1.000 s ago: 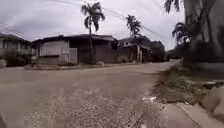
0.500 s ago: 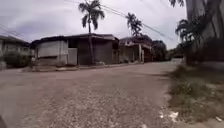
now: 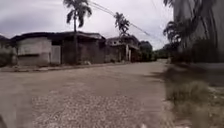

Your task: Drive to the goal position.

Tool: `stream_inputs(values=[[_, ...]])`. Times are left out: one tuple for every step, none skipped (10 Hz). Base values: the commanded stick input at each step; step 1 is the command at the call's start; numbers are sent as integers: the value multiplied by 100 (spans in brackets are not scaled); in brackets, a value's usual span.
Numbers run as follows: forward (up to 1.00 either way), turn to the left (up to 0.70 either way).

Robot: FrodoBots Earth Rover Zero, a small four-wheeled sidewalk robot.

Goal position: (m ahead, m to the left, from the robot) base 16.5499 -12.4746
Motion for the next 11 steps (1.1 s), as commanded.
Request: stream_inputs(values=[[100, -39], [100, -39], [100, -39], [100, -39], [100, -39], [100, -39], [100, -39], [100, -39], [100, -39], [100, -39], [100, -39]])
